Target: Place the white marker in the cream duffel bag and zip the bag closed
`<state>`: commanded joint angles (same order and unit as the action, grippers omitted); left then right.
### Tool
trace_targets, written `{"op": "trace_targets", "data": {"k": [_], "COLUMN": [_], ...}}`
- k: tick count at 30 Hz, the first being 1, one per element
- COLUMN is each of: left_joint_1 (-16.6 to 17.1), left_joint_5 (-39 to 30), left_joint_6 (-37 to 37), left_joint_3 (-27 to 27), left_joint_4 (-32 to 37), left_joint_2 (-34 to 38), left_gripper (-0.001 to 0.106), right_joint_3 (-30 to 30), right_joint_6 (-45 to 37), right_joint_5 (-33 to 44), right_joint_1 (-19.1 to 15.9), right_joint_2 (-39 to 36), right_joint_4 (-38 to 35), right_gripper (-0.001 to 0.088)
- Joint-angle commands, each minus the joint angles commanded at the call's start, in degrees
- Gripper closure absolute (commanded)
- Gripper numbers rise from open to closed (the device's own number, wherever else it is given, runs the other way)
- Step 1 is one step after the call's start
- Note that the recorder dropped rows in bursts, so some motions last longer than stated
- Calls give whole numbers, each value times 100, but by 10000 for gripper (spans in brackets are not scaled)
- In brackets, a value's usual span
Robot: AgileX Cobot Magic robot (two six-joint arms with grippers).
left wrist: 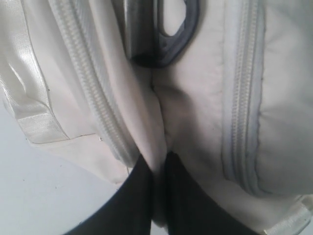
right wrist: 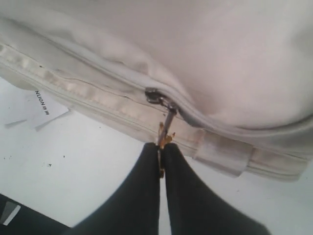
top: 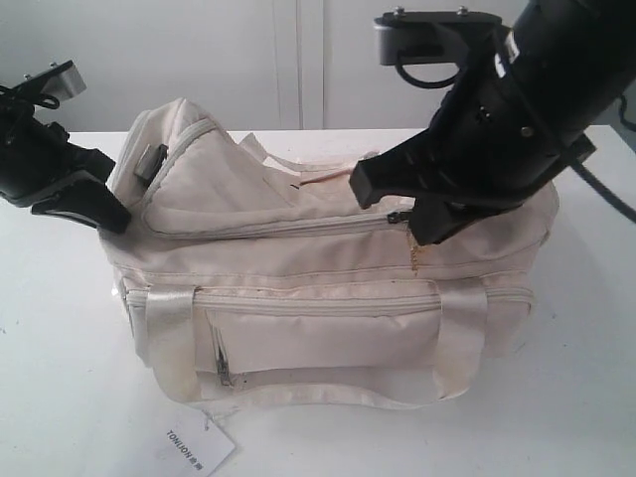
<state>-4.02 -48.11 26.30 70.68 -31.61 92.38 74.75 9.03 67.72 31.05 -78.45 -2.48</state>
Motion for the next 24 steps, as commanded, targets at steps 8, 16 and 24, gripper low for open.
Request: {"op": "trace_targets", "data": {"k": [8, 16, 24], "left_joint_1": [0, 0, 0], "left_joint_5": [13, 128, 356], "left_joint_6": [0, -102, -102], "left_joint_3": [0, 0, 0], "left_joint_4": [44, 215, 215], "left_joint_2": [0, 0, 0], "left_gripper": [1053, 1053, 1053], "right_joint_3": [-277, -300, -300], "right_joint_6": [-116, -157, -282], "right_joint_5": [-27, -79, -228], "right_joint_1": [-495, -801, -825], "right_joint_2": [127, 127, 127], "right_joint_4": [39, 58, -7], "right_gripper": [868, 868, 868]}}
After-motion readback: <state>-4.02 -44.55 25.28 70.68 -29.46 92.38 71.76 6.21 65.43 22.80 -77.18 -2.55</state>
